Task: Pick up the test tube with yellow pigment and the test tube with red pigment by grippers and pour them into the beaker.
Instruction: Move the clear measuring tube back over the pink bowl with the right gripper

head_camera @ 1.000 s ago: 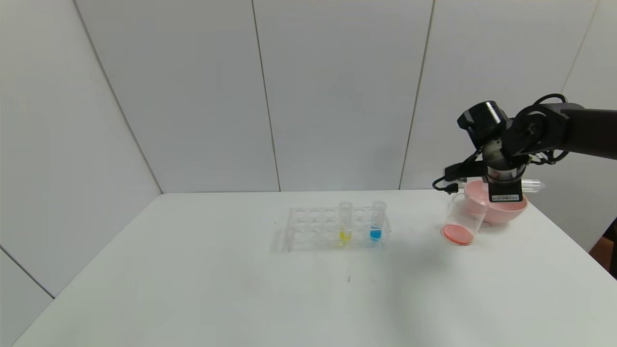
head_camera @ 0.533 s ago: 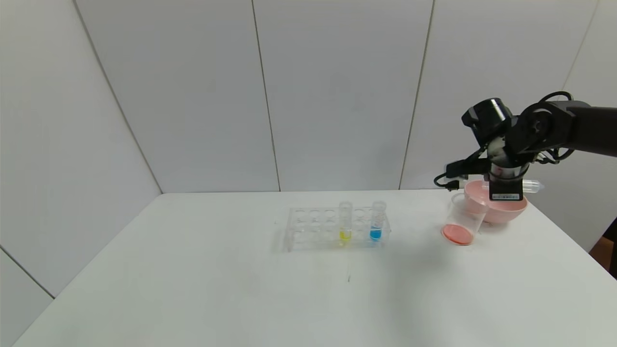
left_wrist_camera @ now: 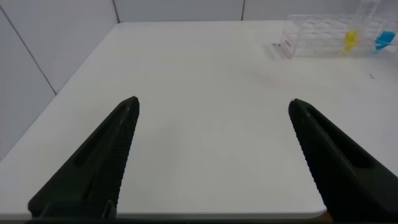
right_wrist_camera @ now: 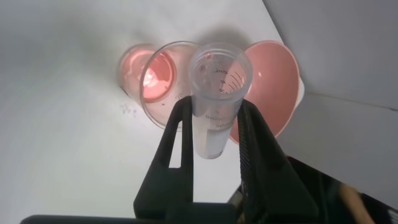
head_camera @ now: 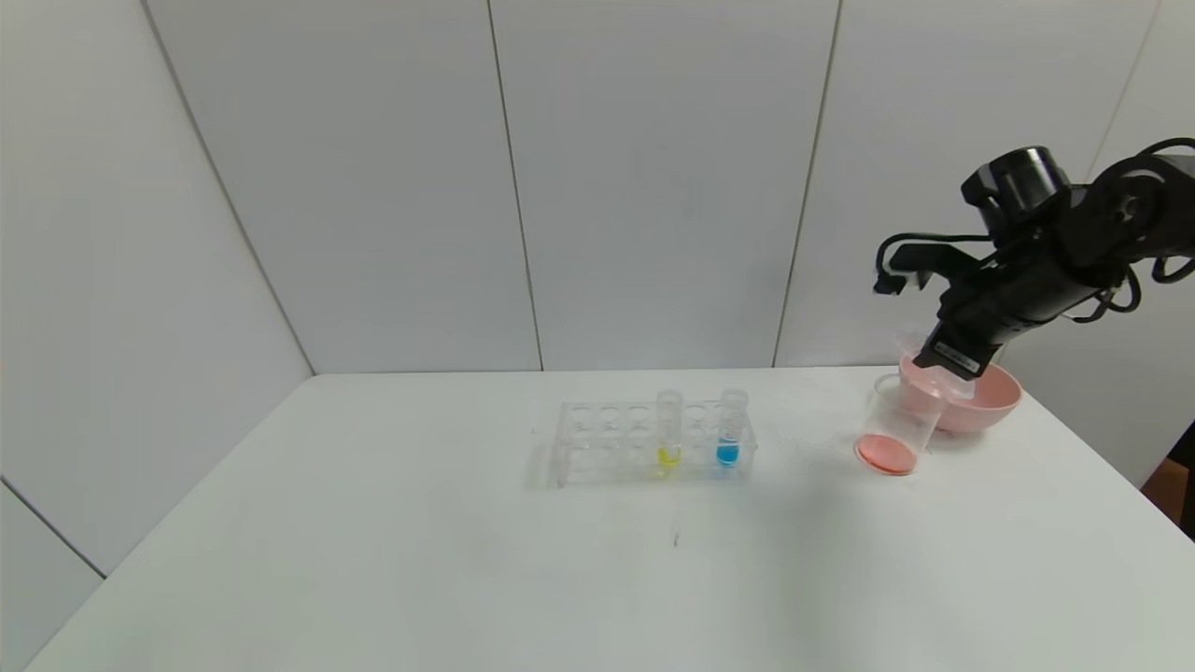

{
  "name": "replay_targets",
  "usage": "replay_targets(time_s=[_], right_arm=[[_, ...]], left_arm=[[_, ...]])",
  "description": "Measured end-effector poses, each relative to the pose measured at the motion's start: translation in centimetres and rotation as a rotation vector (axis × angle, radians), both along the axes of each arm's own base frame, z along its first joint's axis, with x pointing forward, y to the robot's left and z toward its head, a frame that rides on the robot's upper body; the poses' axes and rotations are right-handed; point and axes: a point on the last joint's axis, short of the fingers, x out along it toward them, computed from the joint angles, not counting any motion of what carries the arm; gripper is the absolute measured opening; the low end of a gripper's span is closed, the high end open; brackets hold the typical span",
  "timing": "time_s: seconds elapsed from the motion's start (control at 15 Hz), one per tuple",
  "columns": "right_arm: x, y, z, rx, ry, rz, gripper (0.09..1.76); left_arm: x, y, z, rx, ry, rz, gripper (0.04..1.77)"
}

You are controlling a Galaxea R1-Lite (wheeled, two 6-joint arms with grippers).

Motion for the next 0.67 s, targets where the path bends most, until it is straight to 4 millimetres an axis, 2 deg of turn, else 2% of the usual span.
replay_targets(time_s=[0.2, 0.4, 0.67], right_arm=[[-1.1, -2.4, 1.9, 0.192, -0.039, 0.007, 0.49], [-2.1, -5.6, 3.8, 0.382, -0.108, 0.069, 0.49], [-2.5, -10.0, 5.5, 0.571, -0.230, -0.100, 0.49]], left_arm=[[0.0, 0.0, 0.0, 0.000, 0.000, 0.000, 1.72], [0.0, 0.0, 0.0, 0.000, 0.000, 0.000, 1.72], [0.0, 0.0, 0.0, 0.000, 0.000, 0.000, 1.72]])
